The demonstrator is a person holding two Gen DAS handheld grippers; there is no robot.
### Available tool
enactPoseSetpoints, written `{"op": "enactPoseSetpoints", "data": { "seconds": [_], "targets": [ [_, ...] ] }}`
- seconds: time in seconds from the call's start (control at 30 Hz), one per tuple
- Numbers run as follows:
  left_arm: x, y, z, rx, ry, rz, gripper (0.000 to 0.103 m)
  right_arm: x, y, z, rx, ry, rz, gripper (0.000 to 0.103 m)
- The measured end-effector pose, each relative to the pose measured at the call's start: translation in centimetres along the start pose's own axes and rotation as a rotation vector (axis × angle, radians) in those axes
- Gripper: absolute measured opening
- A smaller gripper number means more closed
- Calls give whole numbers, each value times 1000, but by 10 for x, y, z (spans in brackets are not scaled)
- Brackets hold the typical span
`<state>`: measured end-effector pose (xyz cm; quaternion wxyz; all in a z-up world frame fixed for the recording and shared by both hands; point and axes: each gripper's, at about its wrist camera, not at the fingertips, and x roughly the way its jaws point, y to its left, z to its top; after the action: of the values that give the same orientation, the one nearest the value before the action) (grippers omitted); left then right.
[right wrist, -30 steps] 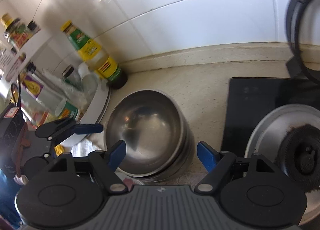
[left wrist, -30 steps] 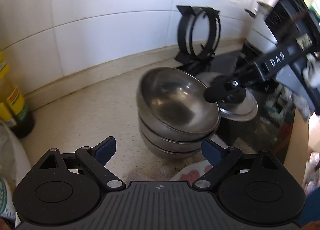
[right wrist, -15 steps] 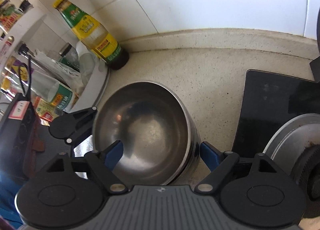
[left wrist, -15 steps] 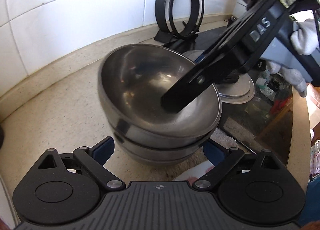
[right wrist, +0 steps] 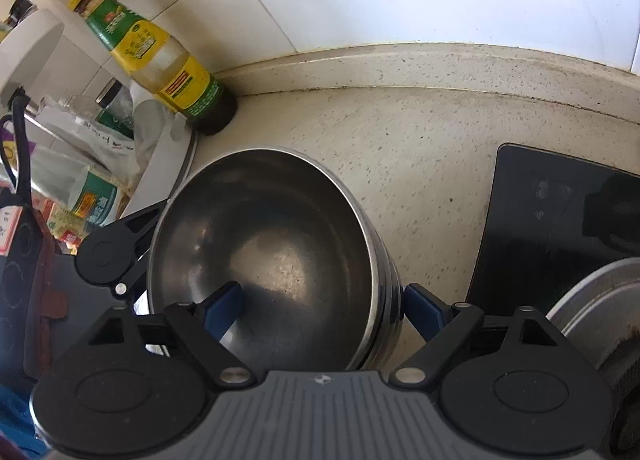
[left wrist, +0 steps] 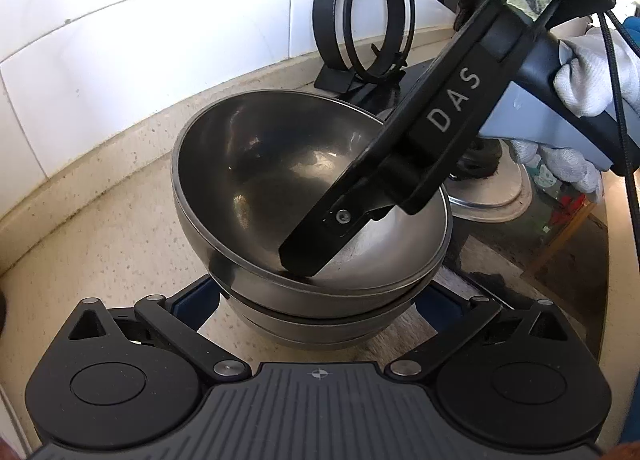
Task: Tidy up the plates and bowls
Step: 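Grip the rim of the nested bowl stack with the left gripper while the right gripper grips its opposite rim, then lift the nested steel bowls with both grippers and carry them over the floral plate stack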
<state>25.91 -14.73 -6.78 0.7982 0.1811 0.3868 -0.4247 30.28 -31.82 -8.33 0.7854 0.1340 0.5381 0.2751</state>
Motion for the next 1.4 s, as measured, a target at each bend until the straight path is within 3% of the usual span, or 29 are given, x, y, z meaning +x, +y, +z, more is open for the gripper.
{"op": "enactPoseSetpoints", "data": {
  "seconds": [0.3,0.43,0.77,1.1,1.4],
  "targets": [
    [13,10,-2,7,10,-12,103,5,-12,13,26,5,32,91],
    [26,9,-3,32,27,6,103,11,-18,16,39,18,64,96],
    [32,13,-6,31,-5,18,103,15,-26,17,73,14,106,97],
    [7,4,-7,32,-33,61,103,1,-10,18,47,-22,105,96],
    [-50,-27,-5,40,-67,150,103,-42,34,10,-35,-89,120,96]
  ]
}}
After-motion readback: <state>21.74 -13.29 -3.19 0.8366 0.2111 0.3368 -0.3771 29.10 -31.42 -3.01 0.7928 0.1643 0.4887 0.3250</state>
